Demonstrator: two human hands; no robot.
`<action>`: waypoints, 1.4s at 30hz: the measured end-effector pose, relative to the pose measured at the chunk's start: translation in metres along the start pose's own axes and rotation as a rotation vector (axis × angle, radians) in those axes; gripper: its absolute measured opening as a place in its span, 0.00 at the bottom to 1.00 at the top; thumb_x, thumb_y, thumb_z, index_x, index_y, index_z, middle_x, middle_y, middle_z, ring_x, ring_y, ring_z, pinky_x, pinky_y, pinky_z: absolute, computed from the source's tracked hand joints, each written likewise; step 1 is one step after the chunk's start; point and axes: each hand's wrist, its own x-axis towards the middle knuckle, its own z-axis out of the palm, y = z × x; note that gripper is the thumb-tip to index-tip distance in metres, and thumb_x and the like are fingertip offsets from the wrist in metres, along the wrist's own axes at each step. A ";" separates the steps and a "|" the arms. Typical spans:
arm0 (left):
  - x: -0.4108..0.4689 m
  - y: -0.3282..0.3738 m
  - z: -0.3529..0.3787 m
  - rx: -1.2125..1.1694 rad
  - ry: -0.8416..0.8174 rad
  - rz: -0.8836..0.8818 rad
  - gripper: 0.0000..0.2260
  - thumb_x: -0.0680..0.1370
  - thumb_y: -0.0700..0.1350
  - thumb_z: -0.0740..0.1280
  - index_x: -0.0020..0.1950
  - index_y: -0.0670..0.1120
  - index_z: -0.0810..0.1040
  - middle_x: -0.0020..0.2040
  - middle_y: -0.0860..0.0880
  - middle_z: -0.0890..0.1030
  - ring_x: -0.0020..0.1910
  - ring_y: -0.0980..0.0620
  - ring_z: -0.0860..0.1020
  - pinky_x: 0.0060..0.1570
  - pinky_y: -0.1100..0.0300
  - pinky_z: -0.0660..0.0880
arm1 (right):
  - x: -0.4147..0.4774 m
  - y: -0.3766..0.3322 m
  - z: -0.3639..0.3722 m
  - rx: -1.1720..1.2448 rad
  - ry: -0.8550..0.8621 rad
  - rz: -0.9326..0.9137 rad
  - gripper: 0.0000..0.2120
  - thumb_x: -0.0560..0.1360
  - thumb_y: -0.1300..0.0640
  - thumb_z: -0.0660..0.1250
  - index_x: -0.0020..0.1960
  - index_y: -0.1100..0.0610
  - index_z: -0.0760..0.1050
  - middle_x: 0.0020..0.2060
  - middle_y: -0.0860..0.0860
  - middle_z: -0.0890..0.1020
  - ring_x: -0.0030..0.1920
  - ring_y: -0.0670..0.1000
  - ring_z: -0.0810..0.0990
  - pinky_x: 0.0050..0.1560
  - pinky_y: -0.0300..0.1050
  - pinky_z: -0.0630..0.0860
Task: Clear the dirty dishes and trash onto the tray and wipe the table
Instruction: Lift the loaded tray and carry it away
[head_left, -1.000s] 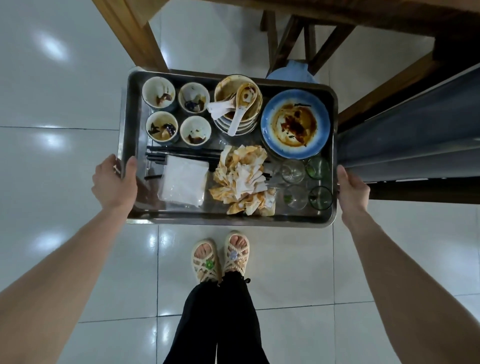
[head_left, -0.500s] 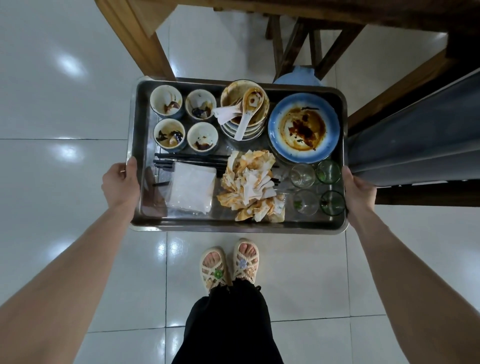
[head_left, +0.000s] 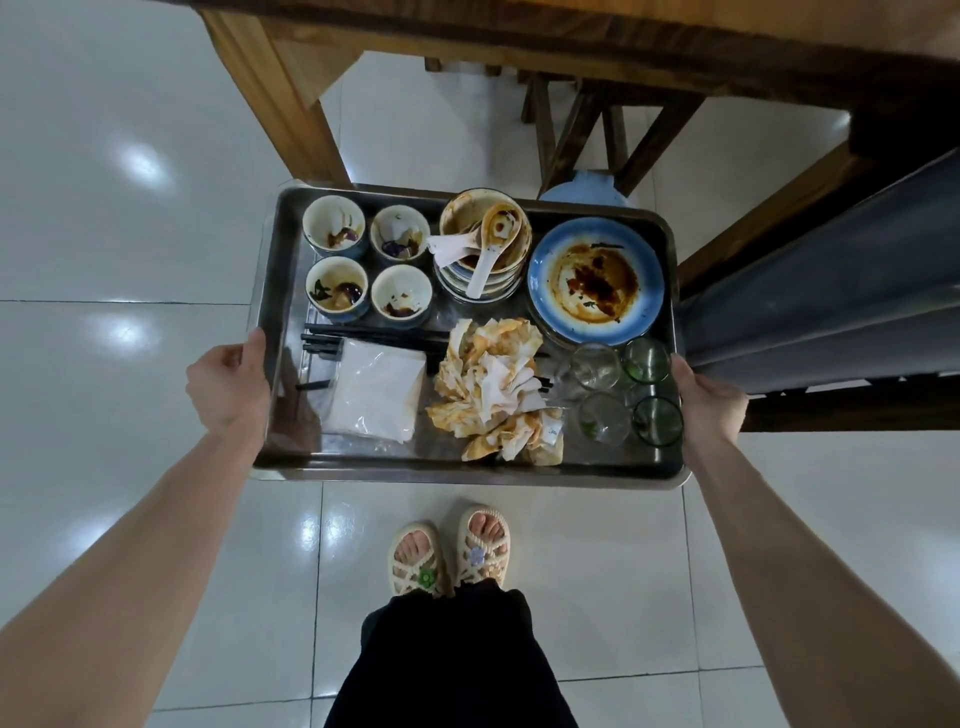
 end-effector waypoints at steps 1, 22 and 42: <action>-0.001 0.000 -0.004 -0.001 0.002 -0.001 0.21 0.78 0.55 0.64 0.38 0.38 0.77 0.37 0.39 0.79 0.36 0.44 0.74 0.42 0.52 0.73 | -0.003 0.000 -0.002 0.006 0.009 -0.008 0.24 0.71 0.47 0.73 0.24 0.56 0.67 0.23 0.49 0.73 0.27 0.49 0.69 0.38 0.46 0.69; -0.142 0.081 -0.280 -0.060 -0.017 0.013 0.20 0.78 0.54 0.65 0.45 0.37 0.81 0.38 0.40 0.78 0.41 0.39 0.78 0.46 0.53 0.73 | -0.222 -0.113 -0.195 0.103 0.038 0.039 0.25 0.68 0.49 0.76 0.24 0.55 0.63 0.23 0.50 0.69 0.26 0.49 0.65 0.30 0.43 0.65; -0.247 0.154 -0.323 -0.105 -0.268 0.308 0.22 0.77 0.54 0.67 0.29 0.40 0.73 0.27 0.46 0.73 0.30 0.43 0.73 0.35 0.53 0.67 | -0.357 -0.041 -0.376 0.311 0.347 0.243 0.22 0.67 0.46 0.77 0.31 0.65 0.78 0.27 0.51 0.77 0.28 0.51 0.74 0.37 0.47 0.76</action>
